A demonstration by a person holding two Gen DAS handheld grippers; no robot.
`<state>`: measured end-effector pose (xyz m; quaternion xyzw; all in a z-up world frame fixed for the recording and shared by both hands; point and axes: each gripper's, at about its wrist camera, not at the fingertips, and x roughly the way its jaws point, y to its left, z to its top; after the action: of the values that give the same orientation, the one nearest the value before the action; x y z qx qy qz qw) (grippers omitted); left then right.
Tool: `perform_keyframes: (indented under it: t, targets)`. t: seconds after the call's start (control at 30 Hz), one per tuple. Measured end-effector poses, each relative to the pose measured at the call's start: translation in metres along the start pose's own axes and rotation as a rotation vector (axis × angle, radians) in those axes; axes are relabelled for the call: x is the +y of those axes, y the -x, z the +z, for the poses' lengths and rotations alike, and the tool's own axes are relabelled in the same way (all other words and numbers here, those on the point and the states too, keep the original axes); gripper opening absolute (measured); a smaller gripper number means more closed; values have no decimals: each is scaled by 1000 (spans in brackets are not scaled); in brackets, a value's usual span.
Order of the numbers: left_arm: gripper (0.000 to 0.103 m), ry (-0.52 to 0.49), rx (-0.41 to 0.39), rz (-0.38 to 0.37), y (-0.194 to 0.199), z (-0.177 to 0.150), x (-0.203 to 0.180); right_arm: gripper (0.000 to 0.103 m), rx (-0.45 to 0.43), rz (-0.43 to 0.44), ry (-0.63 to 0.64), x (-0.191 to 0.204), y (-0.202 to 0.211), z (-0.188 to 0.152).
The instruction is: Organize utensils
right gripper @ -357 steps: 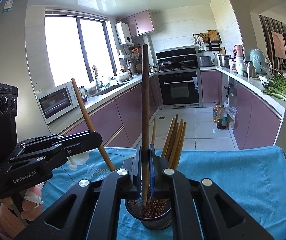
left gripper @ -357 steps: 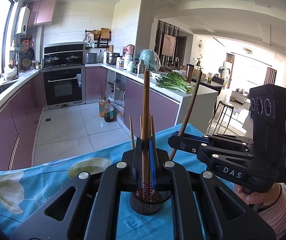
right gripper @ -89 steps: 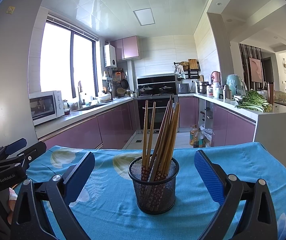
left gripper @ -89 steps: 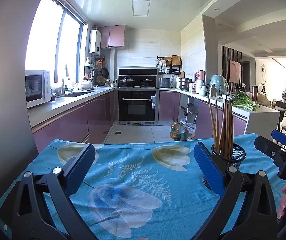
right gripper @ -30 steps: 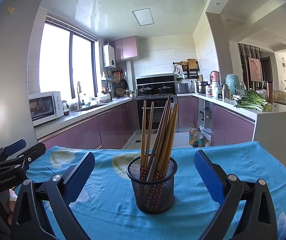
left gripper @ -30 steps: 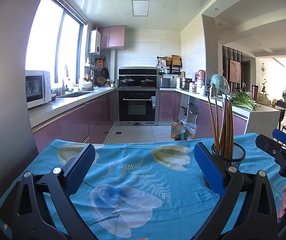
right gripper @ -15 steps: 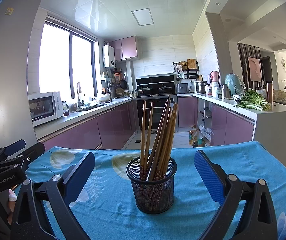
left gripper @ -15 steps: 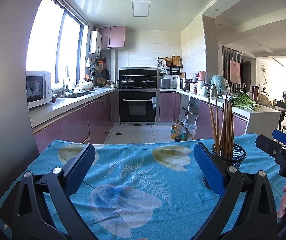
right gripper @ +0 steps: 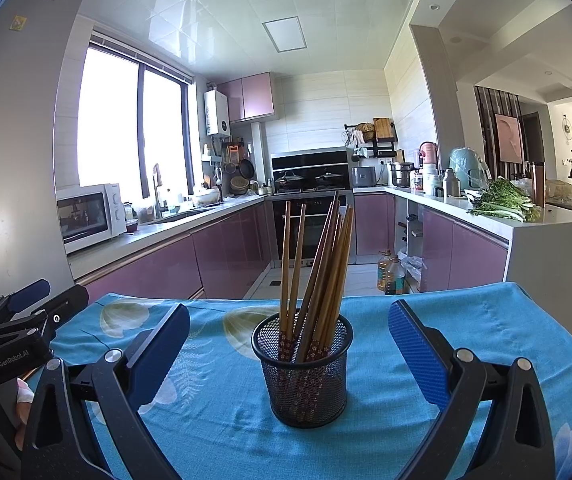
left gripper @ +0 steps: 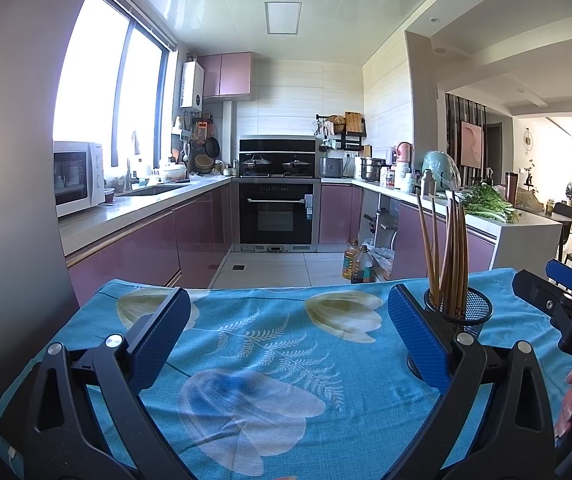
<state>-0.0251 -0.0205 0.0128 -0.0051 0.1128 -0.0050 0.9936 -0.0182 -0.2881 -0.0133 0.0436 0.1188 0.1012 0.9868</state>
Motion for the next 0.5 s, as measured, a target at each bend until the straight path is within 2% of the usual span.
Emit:
perform_keyframes:
  t: [0.5]
  targets:
    - [97, 3, 1, -1, 0, 0, 1, 96, 0, -1, 0, 1, 1, 0]
